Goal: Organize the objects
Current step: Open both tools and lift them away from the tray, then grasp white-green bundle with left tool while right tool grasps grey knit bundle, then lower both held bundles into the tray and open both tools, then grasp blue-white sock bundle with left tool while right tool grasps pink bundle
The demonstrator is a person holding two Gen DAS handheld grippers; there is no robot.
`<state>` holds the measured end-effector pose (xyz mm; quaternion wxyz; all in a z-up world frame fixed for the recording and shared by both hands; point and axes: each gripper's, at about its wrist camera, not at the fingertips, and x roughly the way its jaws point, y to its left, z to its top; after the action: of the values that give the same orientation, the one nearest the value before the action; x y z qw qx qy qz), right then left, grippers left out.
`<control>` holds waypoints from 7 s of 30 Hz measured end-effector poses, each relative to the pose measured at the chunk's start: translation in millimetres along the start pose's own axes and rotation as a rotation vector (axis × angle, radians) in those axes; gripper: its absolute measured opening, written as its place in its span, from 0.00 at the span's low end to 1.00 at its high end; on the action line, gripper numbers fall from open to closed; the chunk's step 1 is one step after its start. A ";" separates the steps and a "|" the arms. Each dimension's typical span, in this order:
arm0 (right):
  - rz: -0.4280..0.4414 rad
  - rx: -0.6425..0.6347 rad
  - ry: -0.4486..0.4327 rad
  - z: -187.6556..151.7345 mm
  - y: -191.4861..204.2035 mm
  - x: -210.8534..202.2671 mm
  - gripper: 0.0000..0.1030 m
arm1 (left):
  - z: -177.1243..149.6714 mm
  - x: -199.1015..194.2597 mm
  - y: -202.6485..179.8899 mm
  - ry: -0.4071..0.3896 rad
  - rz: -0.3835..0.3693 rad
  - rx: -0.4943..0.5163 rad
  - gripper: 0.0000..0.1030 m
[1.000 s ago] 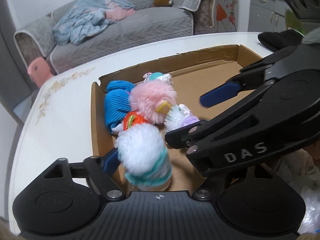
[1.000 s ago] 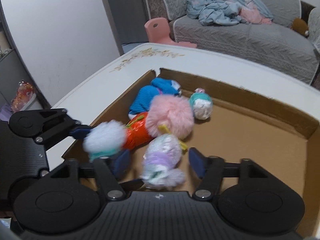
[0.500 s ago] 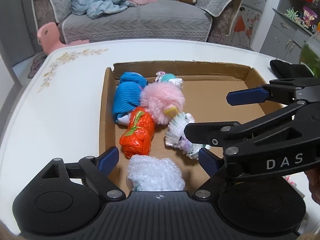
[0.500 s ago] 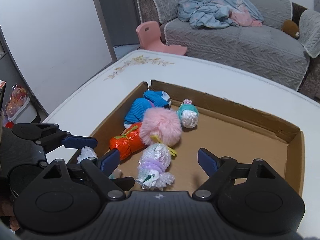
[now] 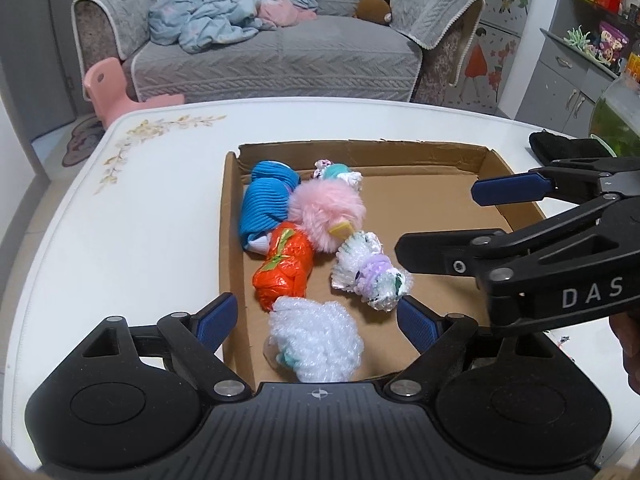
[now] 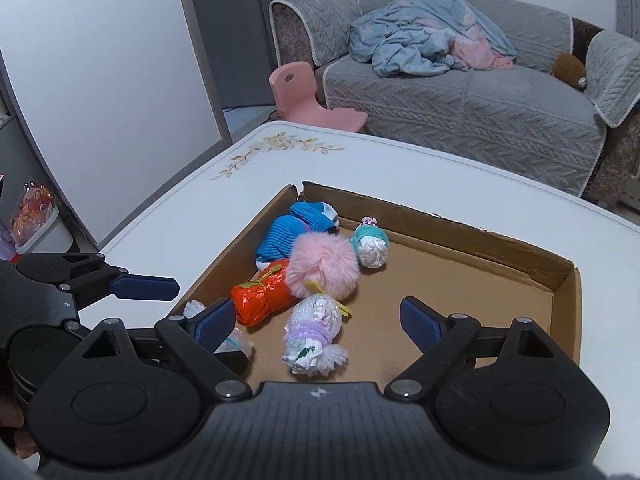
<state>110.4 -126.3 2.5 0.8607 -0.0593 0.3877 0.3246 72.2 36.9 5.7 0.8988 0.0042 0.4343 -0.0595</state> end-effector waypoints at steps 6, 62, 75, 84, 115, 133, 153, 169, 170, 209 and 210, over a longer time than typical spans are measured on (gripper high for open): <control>0.002 0.003 -0.021 -5.5 3.5 -13.1 0.86 | -7.9 -16.2 2.1 -0.022 -0.001 -0.012 0.87; -0.194 -0.085 -0.207 -231.4 9.7 -96.3 0.48 | -159.3 -9.7 -34.9 -0.173 -0.166 0.249 0.69; -0.173 -0.059 -0.239 -227.6 -1.4 -124.7 0.39 | -158.0 -30.9 -28.4 -0.158 -0.123 0.190 0.50; -0.158 -0.057 -0.348 -168.4 -27.4 -165.1 0.39 | -92.0 -71.0 -33.5 -0.247 -0.105 0.210 0.50; -0.083 0.018 -0.072 8.2 -131.5 25.9 0.40 | 84.1 126.2 -63.4 -0.025 -0.040 0.193 0.51; -0.062 0.018 0.017 13.4 -135.5 50.9 0.39 | 81.2 150.2 -70.7 -0.009 0.099 0.201 0.72; 0.000 -0.023 0.026 23.0 -119.6 55.6 0.41 | 71.6 117.4 -86.2 -0.056 0.149 0.318 0.93; -0.025 -0.036 -0.001 27.4 -114.2 40.5 0.64 | 75.1 108.2 -69.0 -0.030 0.111 0.208 0.94; -0.024 -0.032 -0.001 27.4 -113.8 39.4 0.65 | 75.0 106.4 -67.7 -0.029 0.107 0.198 0.94; -0.124 0.005 -0.248 -161.9 -54.8 -121.9 0.88 | -131.8 -46.6 -41.0 -0.235 -0.019 0.003 0.99; -0.133 0.005 -0.247 -170.0 -54.1 -120.1 0.88 | -138.5 -45.0 -44.2 -0.229 -0.036 0.007 0.99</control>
<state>-22.5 -290.3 -38.5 0.9217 -0.0422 0.2747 0.2706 -68.5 5.9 -43.4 0.9414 -0.0070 0.3283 -0.0772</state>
